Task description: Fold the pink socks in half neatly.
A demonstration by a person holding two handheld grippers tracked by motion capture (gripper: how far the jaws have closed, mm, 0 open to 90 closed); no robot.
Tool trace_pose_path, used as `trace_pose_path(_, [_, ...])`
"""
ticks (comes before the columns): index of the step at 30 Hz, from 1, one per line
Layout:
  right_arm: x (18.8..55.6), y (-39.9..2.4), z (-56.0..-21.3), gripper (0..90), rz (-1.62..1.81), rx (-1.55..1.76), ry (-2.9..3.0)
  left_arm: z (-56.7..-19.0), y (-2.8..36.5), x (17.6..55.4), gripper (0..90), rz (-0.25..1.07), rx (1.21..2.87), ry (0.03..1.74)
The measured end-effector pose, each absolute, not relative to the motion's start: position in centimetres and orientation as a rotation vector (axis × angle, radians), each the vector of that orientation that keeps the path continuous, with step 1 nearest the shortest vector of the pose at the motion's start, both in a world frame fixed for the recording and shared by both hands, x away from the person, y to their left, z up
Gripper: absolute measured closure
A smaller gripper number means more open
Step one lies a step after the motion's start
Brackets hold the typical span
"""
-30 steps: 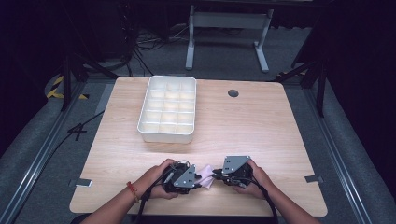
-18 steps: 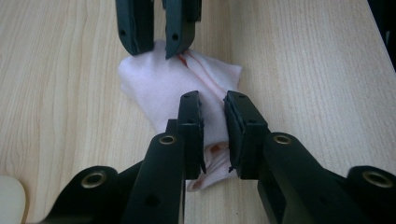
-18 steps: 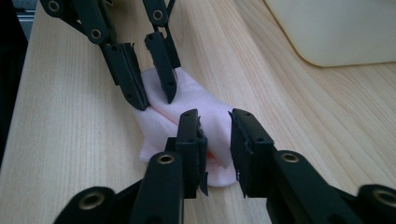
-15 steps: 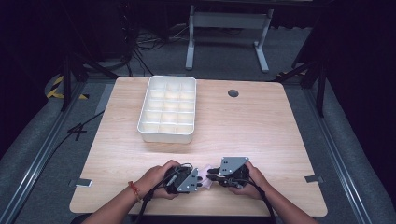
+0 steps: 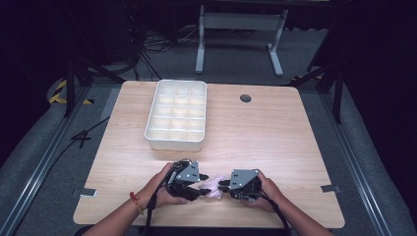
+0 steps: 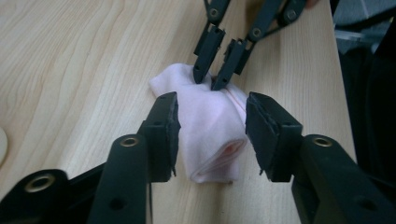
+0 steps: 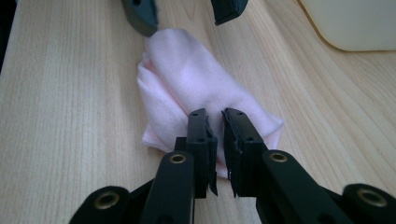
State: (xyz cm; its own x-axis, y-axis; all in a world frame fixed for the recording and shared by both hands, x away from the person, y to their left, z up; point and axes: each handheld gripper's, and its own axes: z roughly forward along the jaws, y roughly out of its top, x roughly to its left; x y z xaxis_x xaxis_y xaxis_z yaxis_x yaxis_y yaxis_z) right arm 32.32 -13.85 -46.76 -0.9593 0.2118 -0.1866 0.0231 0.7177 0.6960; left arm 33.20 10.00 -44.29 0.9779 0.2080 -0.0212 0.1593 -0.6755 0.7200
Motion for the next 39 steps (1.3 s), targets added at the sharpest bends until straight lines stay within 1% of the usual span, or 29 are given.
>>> trace_pose_path(2, [32.2,-13.8,-46.8,81.1,1.065,0.169,2.659,-44.7,9.8,33.3,63.1,0.086,2.359,0.315])
trace_pose_path(3, [32.2,-13.8,-46.8,81.1,1.062,0.167,2.657,-45.0,9.6,33.4,65.6,0.062,2.365,0.34])
trace_pose_path(4, [32.2,-13.8,-46.8,81.1,1.065,0.171,2.657,-45.3,9.5,33.4,65.3,0.054,2.37,0.354])
trace_pose_path(5, [32.2,-13.8,-46.8,81.1,1.065,0.17,2.656,-45.6,9.3,33.5,64.2,0.064,2.382,0.366])
trace_pose_path(6, [32.1,-13.8,-46.8,81.1,1.068,0.167,2.653,-45.6,9.3,33.5,61.0,0.066,2.381,0.385])
trace_pose_path(8, [32.2,-13.9,-46.9,81.0,1.075,0.172,2.655,-45.7,9.3,33.7,52.6,0.067,2.384,0.417])
trace_pose_path(10, [32.3,-13.9,-46.9,80.8,1.084,0.177,2.659,-45.9,9.3,34.0,51.4,0.019,2.378,0.435])
trace_pose_path(13, [32.4,-13.9,-46.9,80.0,1.094,0.18,2.661,-46.0,9.1,34.2,45.9,-0.009,2.381,0.433])
trace_pose_path(16, [32.3,-13.9,-46.8,80.0,1.082,0.166,2.656,-45.9,8.7,34.3,45.1,-0.069,2.388,0.432])
trace_pose_path(18, [32.3,-13.9,-46.8,80.1,1.073,0.153,2.652,-45.8,8.4,34.3,44.2,-0.074,2.409,0.444])
trace_pose_path(20, [32.3,-13.9,-46.8,80.1,1.075,0.155,2.652,-45.8,8.2,34.5,42.6,-0.109,2.419,0.462])
trace_pose_path(23, [32.3,-13.9,-46.9,80.0,1.078,0.152,2.648,-45.9,8.1,34.7,37.8,-0.111,2.425,0.457])
trace_pose_path(25, [32.3,-14.0,-46.7,73.9,1.071,0.164,2.658,-46.1,7.9,34.7,36.4,-0.117,2.427,0.444])
trace_pose_path(27, [32.8,-14.4,-46.3,60.2,1.086,0.219,2.654,-46.1,7.8,34.5,36.4,-0.102,2.442,0.41])
trace_pose_path(30, [33.7,-15.1,-46.4,46.8,1.145,0.371,2.708,-46.4,7.7,34.3,34.9,-0.111,2.449,0.385])
trace_pose_path(33, [34.0,-15.1,-47.1,44.8,1.123,0.417,2.757,-46.6,7.4,34.1,32.9,-0.101,2.458,0.37])
trace_pose_path(35, [34.1,-15.1,-47.2,41.6,1.114,0.433,2.753,-46.6,7.4,34.2,32.4,-0.096,2.461,0.367])
trace_pose_path(36, [34.2,-15.1,-47.2,40.6,1.117,0.435,2.754,-46.6,7.4,34.2,33.6,-0.106,2.458,0.355])
trace_pose_path(39, [34.5,-15.1,-47.3,40.6,1.133,0.446,2.763,-46.5,7.3,34.1,44.5,-0.146,2.46,0.308])
